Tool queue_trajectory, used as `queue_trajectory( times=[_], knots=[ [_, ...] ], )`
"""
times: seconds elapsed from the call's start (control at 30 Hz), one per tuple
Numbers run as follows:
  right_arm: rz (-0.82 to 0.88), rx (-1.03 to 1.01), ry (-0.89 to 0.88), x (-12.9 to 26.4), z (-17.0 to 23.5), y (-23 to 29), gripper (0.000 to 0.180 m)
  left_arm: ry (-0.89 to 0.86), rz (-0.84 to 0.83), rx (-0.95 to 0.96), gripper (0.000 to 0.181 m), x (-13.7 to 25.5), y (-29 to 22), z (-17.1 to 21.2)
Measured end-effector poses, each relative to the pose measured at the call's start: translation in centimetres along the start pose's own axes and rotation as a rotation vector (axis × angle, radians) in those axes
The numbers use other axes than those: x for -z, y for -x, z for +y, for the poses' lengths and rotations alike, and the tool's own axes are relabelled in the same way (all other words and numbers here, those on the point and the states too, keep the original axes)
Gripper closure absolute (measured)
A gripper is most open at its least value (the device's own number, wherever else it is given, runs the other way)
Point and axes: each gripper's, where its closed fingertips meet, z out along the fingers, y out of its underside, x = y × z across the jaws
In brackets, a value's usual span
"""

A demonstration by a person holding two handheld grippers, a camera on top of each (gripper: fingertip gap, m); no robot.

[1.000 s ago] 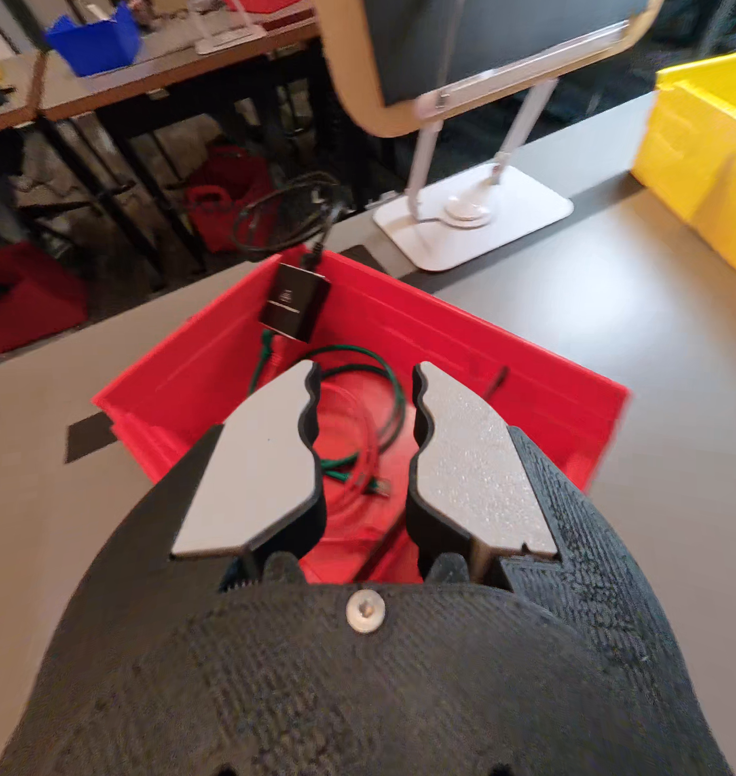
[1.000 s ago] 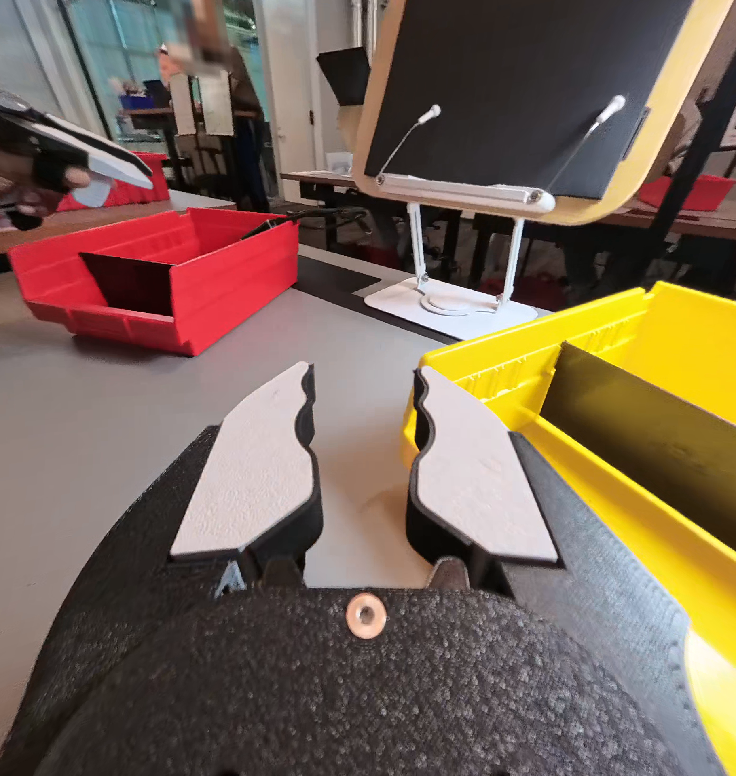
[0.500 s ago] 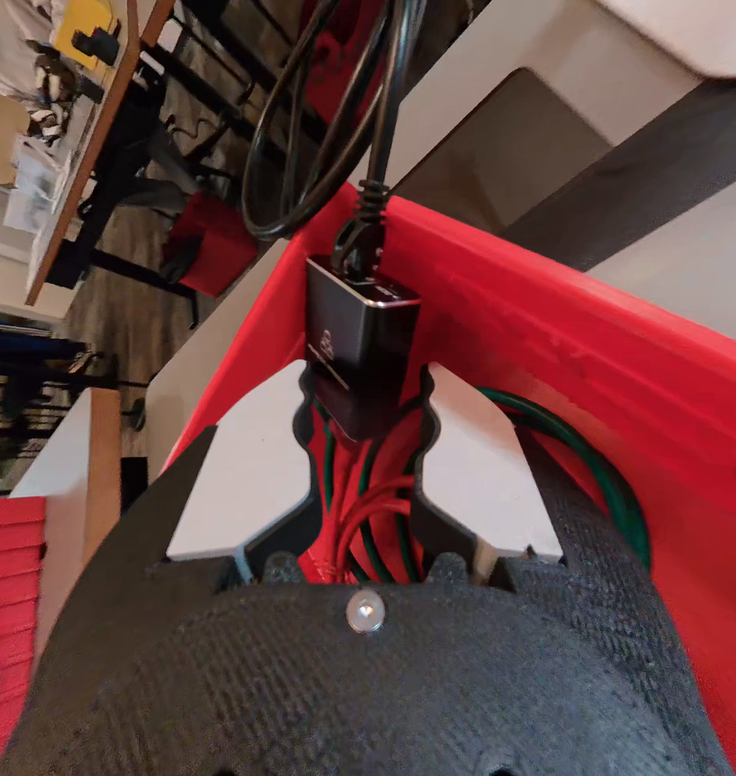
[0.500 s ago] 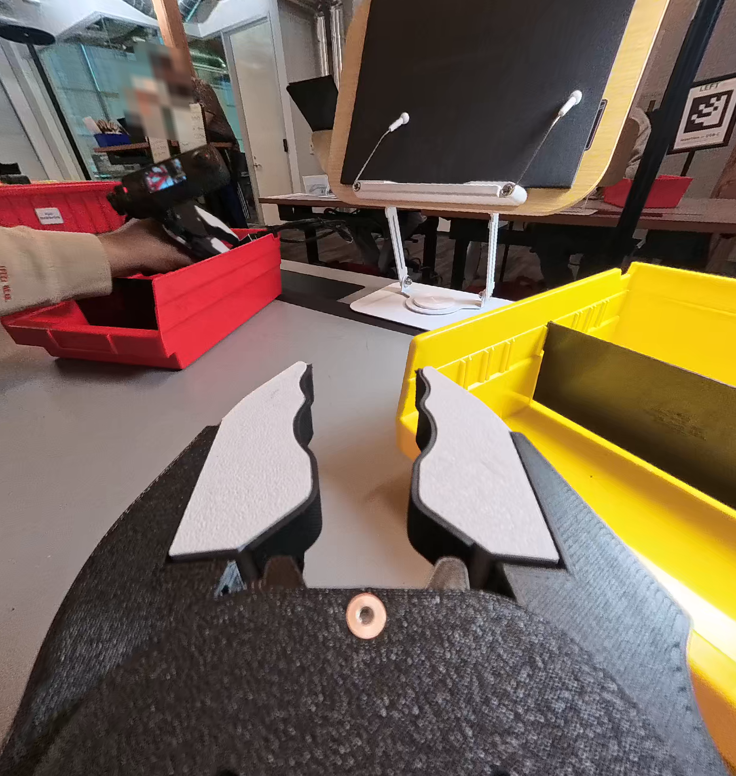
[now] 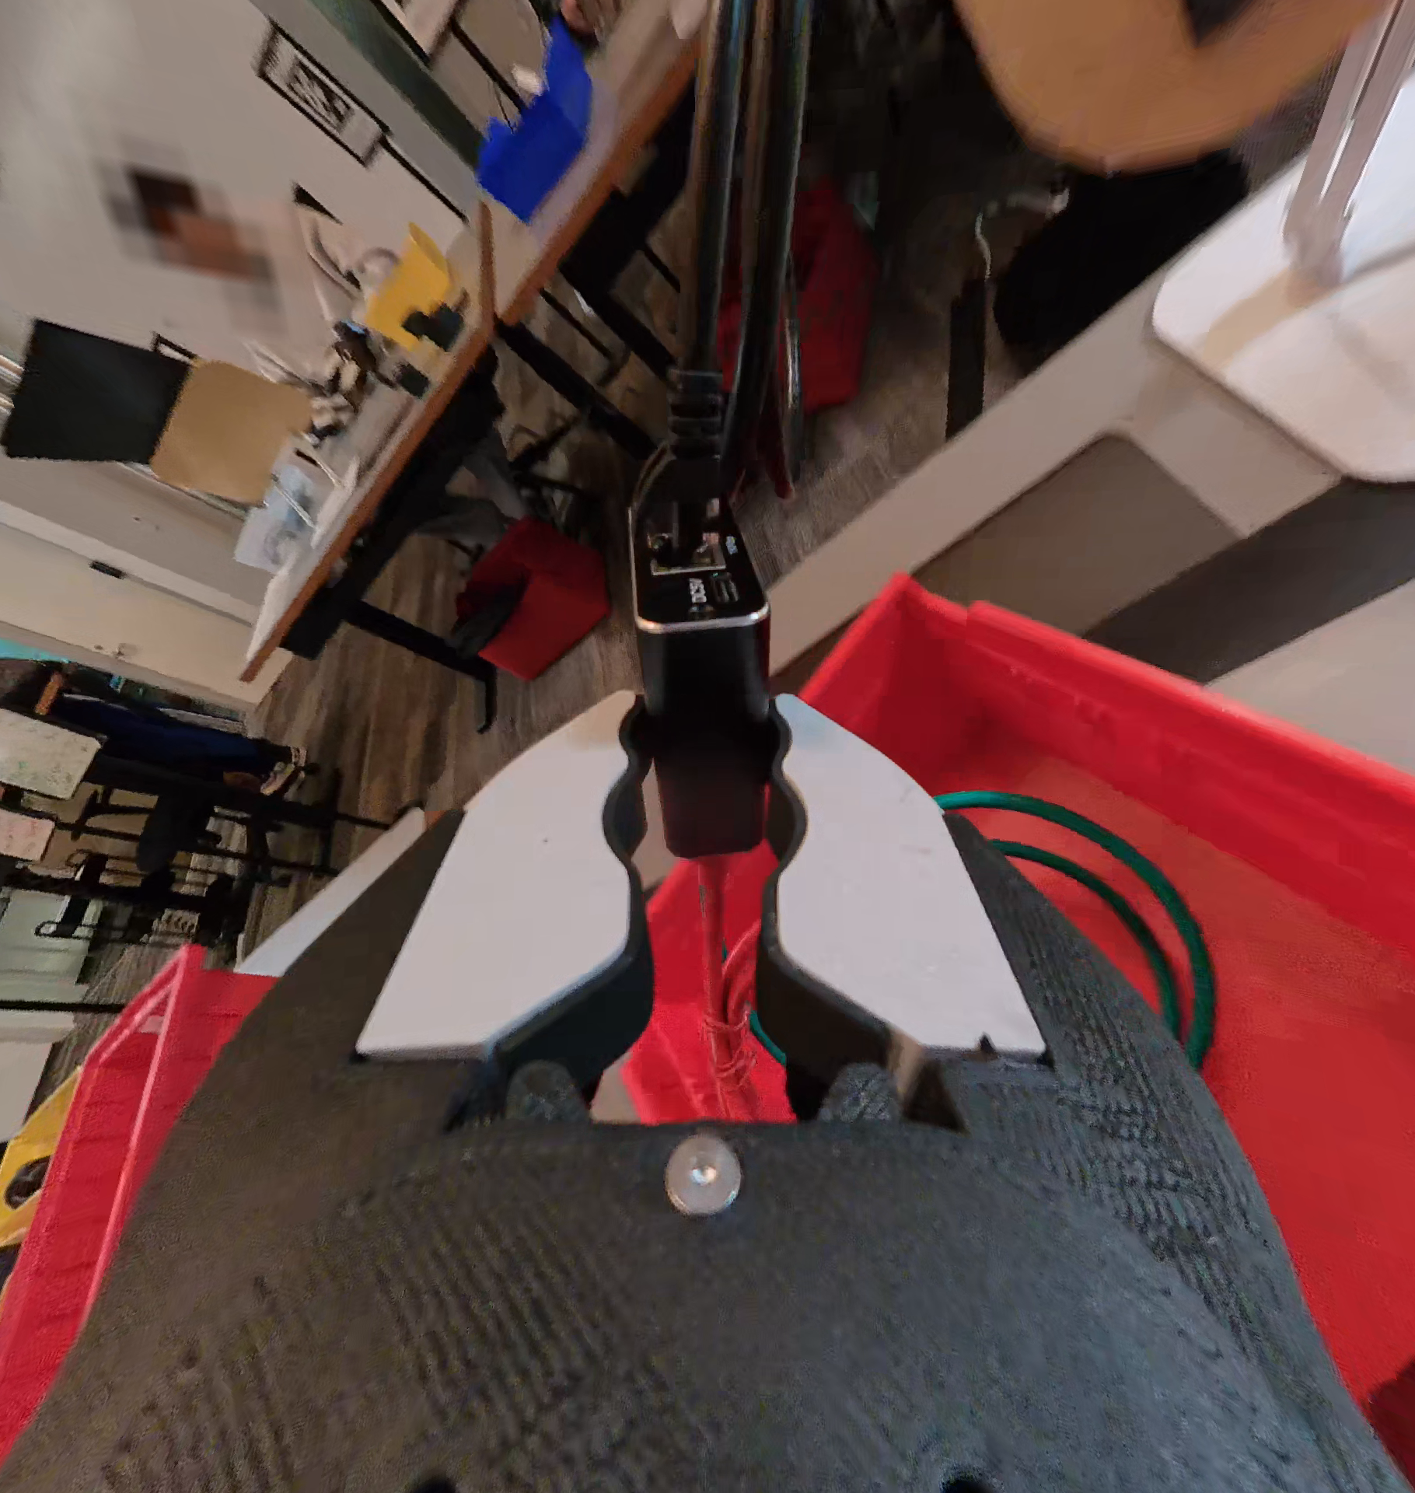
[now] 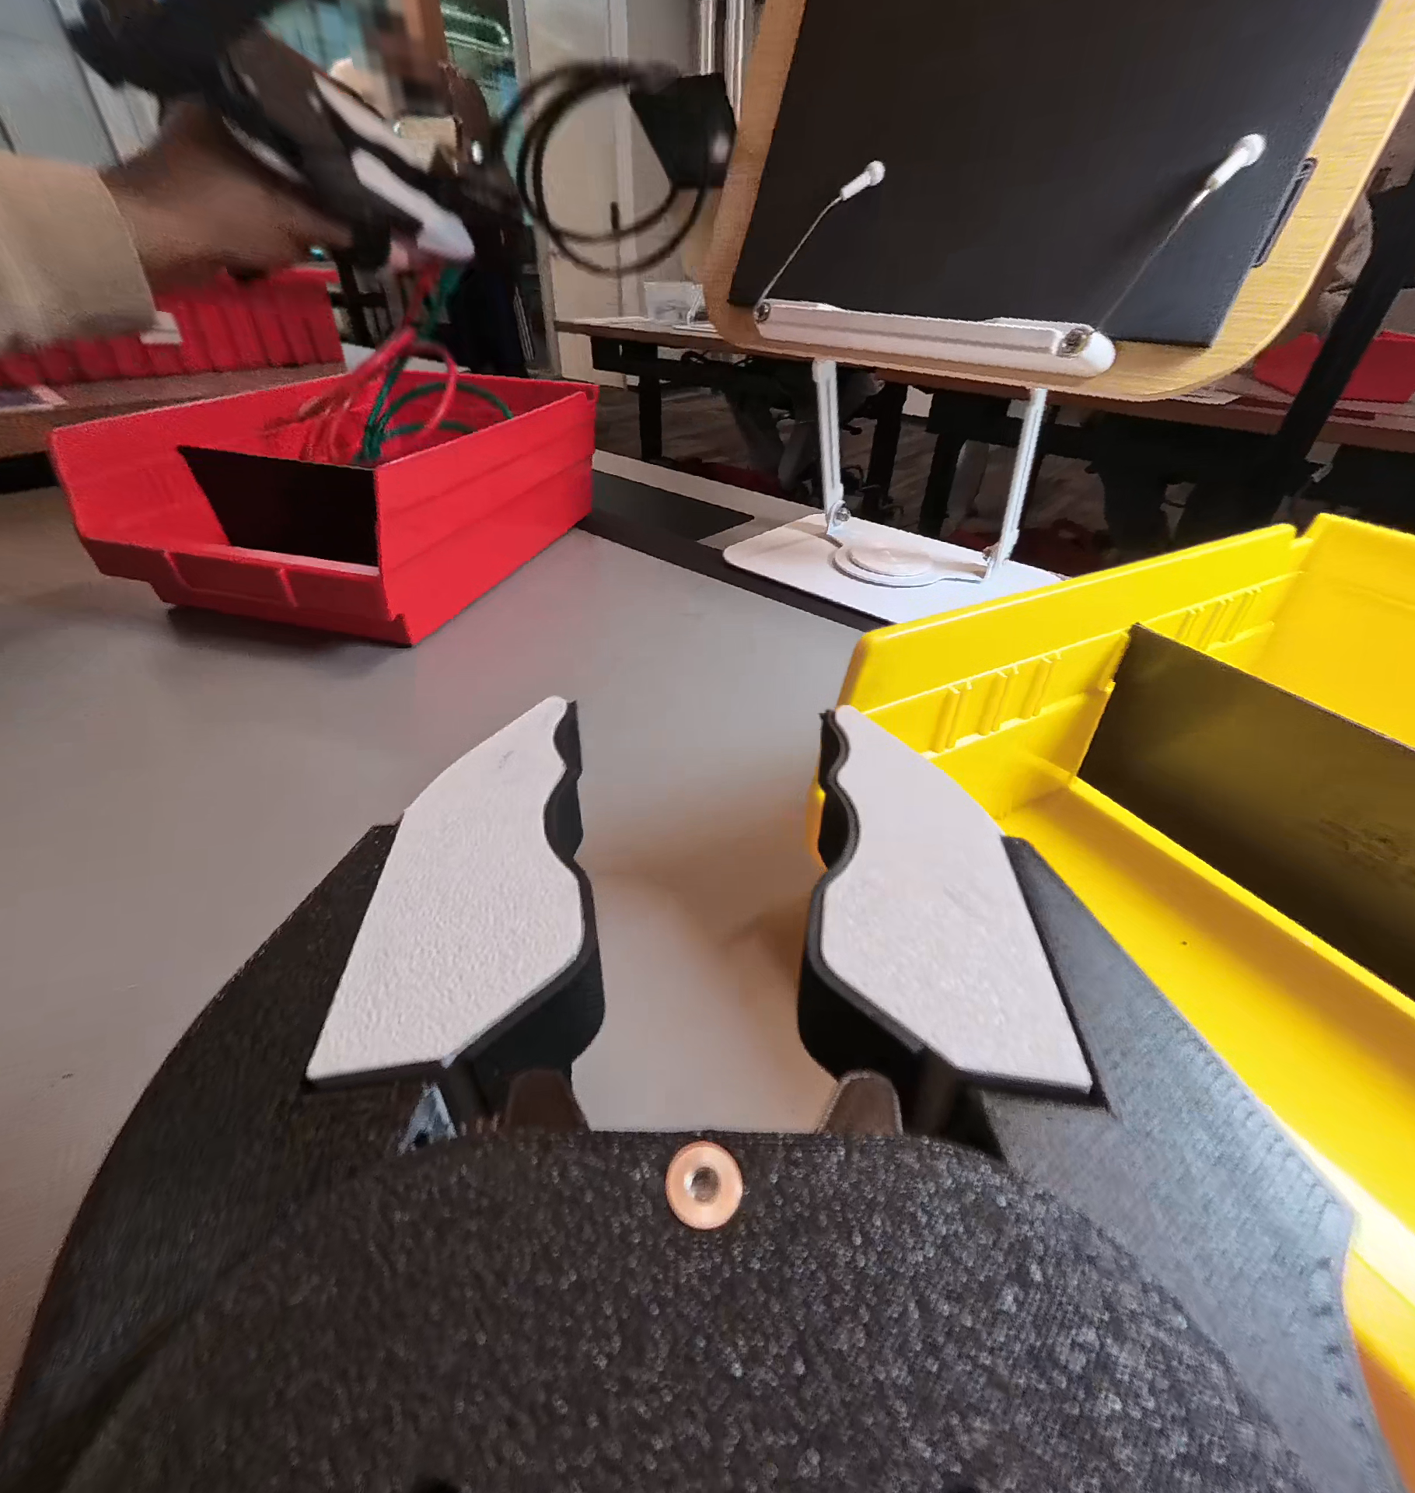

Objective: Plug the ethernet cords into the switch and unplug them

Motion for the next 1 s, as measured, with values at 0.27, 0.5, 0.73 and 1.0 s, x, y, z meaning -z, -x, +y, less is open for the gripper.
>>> queue_trajectory(
  times=[0.27, 0.5, 0.73, 1.0],
  knots=[
    [-0.059, 0.034, 0.006, -0.4, -0.2, 1.8, 0.124, -0.397, 0.054, 0.184, 0.155, 12.4, 5.0, -9.7],
    [-0.289, 0.004, -0.137, -2.0, -8.6, 7.3, 0.126, -0.823, 0.611, 0.461, 0.155, 24.8, -2.2, -15.5],
    [-0.503, 0.082, -0.339, -2.6, -20.5, 11.9, 0.134, -1.069, 1.227, 0.656, 0.155, 32.8, -12.8, -16.2],
    [-0.651, 0.148, -0.244, -3.3, -17.5, 14.6, 0.154, -1.05, 1.504, 0.661, 0.155, 33.6, -19.4, -16.0]
  ],
)
